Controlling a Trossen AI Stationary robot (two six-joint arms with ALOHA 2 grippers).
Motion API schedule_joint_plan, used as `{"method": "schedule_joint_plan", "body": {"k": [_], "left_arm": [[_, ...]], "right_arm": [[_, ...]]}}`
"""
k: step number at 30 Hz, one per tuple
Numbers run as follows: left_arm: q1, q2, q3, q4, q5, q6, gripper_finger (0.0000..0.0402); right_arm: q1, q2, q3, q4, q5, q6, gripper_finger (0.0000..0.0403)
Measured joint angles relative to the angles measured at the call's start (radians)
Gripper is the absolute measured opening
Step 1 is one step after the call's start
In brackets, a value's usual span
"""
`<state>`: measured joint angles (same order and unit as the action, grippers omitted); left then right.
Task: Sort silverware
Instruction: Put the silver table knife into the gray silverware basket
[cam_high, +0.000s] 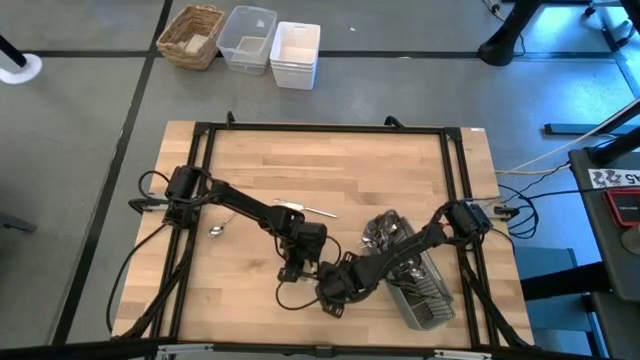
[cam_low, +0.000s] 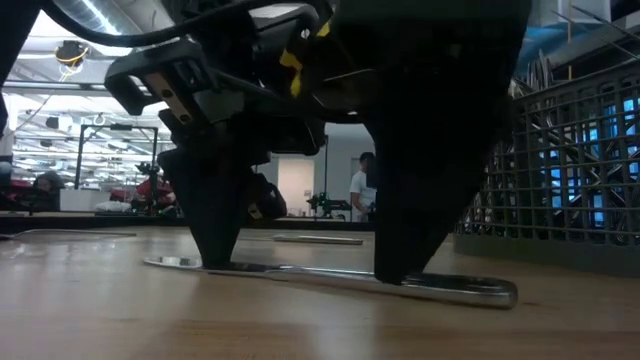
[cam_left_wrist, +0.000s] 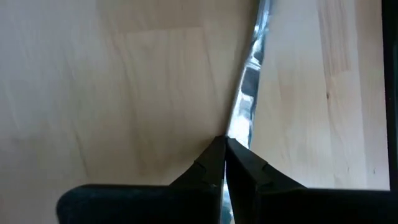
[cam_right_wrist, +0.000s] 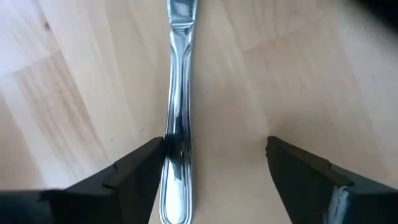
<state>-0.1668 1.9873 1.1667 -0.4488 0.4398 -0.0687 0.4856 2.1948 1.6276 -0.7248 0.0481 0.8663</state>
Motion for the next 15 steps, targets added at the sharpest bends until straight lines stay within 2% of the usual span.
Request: {"method": "schedule_joint_plan", "body": {"k": [8, 15], "left_arm": [[0.006, -0.001, 0.000, 0.012, -0.007, -0.006, 0.0005], [0.001, -0.002, 0.000, 0.013, -0.017, -0.008, 0.0005]], "right_arm": [[0.004, 0.002, 0.010, 0.004, -0.027, 0.153, 0.0282], [0.019, 0.002, 0.001, 0.006, -0.022, 0.174, 0.0282]]}}
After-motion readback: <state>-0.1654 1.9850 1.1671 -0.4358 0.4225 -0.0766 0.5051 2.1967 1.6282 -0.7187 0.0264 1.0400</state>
